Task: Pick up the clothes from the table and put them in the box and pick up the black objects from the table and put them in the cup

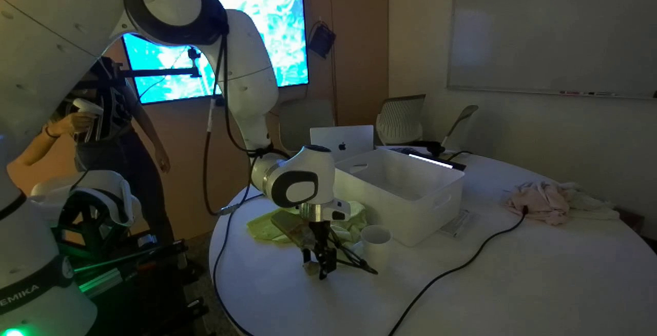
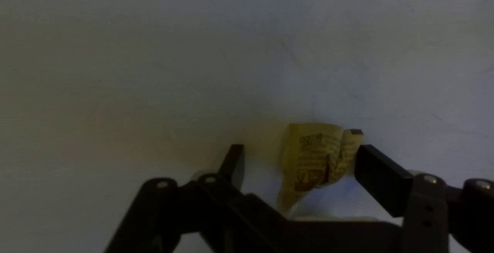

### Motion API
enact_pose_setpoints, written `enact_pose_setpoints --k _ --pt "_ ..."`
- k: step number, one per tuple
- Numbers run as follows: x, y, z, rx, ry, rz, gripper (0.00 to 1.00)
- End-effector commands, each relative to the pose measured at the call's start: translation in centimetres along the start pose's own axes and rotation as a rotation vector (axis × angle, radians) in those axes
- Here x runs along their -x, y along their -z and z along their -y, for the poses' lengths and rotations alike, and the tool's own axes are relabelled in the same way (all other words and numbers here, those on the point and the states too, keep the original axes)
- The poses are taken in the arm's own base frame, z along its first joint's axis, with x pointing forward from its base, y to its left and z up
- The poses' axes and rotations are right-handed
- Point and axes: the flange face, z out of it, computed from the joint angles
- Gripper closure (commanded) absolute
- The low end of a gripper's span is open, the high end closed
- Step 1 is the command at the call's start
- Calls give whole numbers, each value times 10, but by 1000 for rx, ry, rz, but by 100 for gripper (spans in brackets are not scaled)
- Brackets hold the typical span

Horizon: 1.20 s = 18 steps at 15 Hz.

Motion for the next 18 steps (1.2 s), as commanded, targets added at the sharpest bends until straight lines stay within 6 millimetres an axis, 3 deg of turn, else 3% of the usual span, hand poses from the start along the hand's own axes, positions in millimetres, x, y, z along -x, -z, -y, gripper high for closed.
enact_pose_setpoints --k 1,2,4,8,11,14,18 --pt "8 0 5 13 24 39 27" --pt "9 1 5 17 27 44 31" --pt "10 4 8 22 33 55 54" --pt "11 8 15 34 57 78 84" --pt "11 10 19 41 73 93 92" --pt "13 17 20 55 80 101 85" --pt "13 40 20 94 102 92 85"
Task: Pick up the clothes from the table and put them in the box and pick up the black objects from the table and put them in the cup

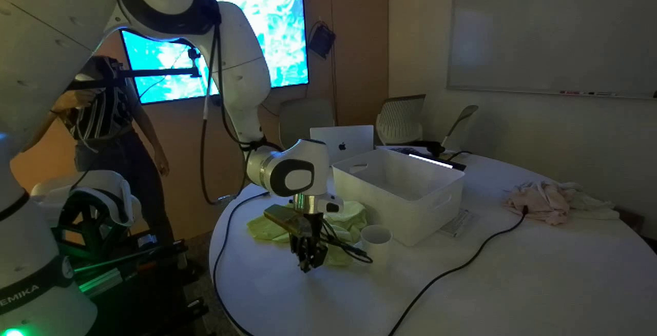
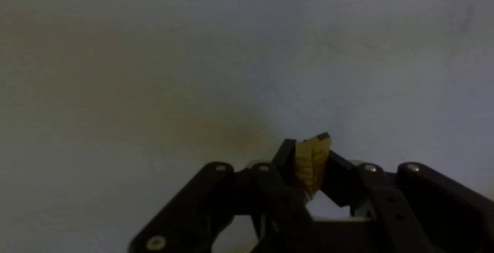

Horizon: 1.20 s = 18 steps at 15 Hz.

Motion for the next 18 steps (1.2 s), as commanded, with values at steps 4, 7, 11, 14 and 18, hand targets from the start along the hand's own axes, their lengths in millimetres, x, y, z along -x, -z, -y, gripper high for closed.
enact_pose_setpoints --k 4,7,11,14,18 --pt "8 66 -2 89 32 -25 87" --pt "4 98 -2 124 26 -74 86" --pt "-15 128 -5 153 -26 -127 86" --pt "-37 143 -13 155 -92 -166 86" --pt "-63 158 -32 177 -175 -202 86"
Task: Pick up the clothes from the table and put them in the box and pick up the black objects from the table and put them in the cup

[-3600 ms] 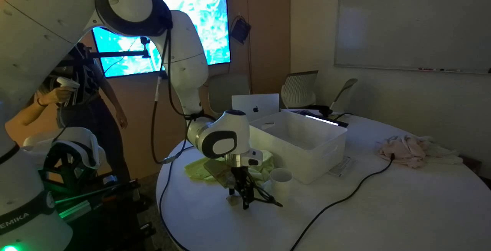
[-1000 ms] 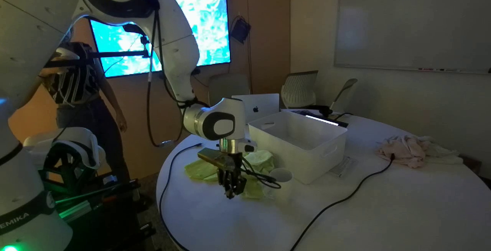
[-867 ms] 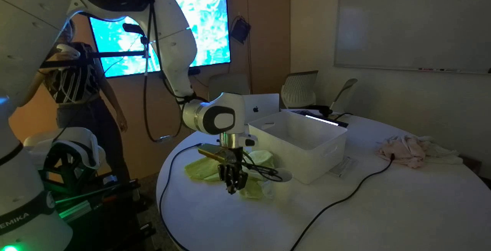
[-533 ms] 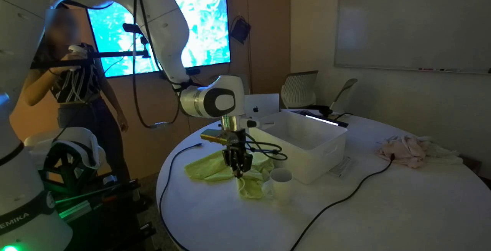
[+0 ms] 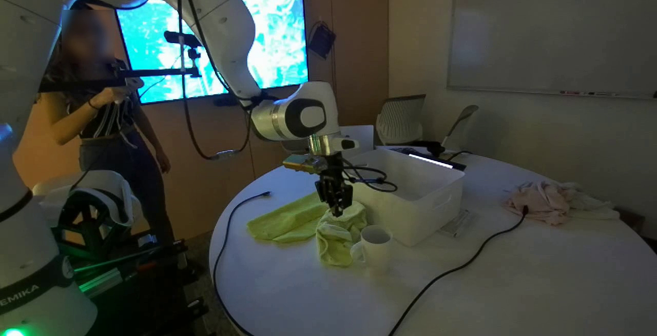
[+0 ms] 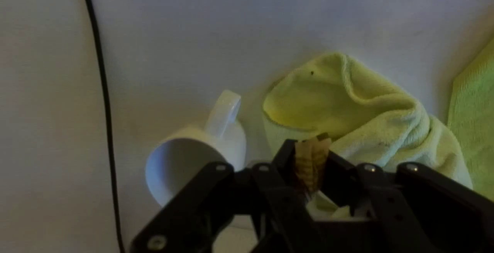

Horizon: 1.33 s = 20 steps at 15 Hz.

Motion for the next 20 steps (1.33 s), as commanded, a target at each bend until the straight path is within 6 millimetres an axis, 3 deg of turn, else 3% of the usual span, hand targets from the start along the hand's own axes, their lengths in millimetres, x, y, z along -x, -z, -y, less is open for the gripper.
enact_pose_setpoints --k 1,9,20 --pt "-32 5 -18 52 -91 -27 87" --pt "-60 -8 -54 95 -225 -40 86" --pt "-64 -25 -76 119 -308 -33 86"
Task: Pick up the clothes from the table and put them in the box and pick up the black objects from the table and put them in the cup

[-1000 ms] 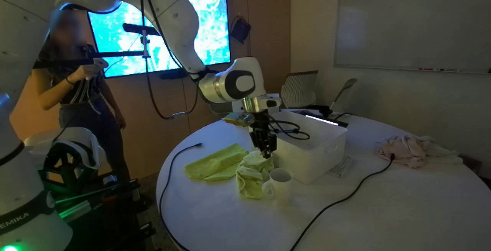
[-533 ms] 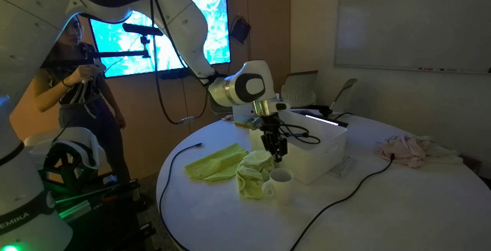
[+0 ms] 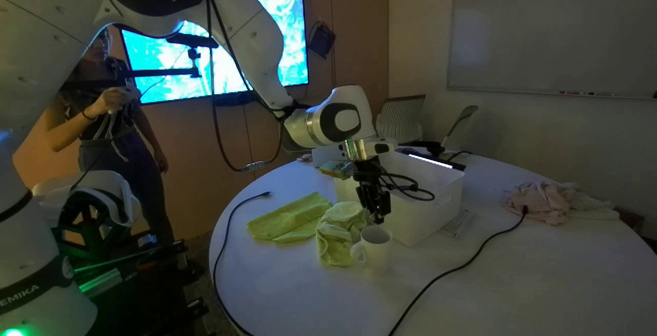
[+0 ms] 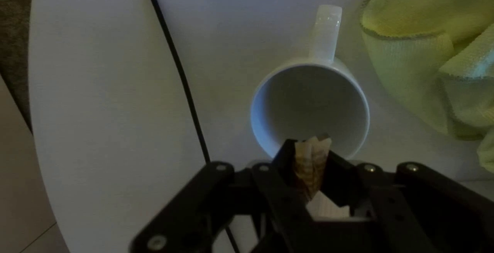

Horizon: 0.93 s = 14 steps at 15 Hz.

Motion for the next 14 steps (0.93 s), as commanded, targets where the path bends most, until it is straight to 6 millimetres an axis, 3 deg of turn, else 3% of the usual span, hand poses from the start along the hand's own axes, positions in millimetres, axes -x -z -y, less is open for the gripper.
enact_pose_setpoints --k 1,9,10,11,14 --pt "-12 -1 -4 16 -33 -8 86" --pt "-20 -10 -8 21 -67 -14 84" --pt "-20 -10 -9 20 -72 -17 76" --pt "-21 -11 -10 20 -75 -19 59" --pt "-21 -10 -15 25 -86 -23 39"
